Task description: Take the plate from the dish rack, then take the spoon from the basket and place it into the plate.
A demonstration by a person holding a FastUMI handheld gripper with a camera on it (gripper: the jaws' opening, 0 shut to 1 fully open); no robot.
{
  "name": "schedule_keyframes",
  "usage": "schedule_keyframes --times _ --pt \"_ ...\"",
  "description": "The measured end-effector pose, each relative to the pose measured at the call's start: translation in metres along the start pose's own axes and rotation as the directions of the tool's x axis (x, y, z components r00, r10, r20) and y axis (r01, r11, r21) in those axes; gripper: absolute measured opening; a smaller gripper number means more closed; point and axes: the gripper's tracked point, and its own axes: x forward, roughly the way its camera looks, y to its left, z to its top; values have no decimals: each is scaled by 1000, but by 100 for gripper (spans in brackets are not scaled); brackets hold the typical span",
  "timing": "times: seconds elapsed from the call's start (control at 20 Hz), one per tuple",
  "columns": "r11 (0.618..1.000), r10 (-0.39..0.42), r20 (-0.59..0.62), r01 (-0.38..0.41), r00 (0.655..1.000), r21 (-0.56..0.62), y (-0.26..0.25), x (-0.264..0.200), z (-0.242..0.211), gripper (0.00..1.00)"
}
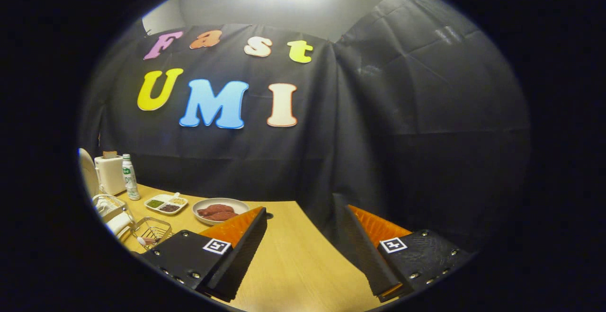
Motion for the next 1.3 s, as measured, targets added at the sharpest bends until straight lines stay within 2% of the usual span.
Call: schedule_keyframes --times 0.15,0.3,0.45,0.7,1.0,1.3 --pt "998 -65 8 65 998 -15 -12 -38 40 99" --pt "999 -53 20 53 998 -3 7 -74 75 99" --pt "1000 -11 35 10 999 24 41 -105 104 99" --pt "987 138 53 -142 989 72 131 -151 145 99" --pt "932 333 65 -339 941 129 246 -190 171 99" --pt "888 442 60 -446 895 111 323 -211 188 99"
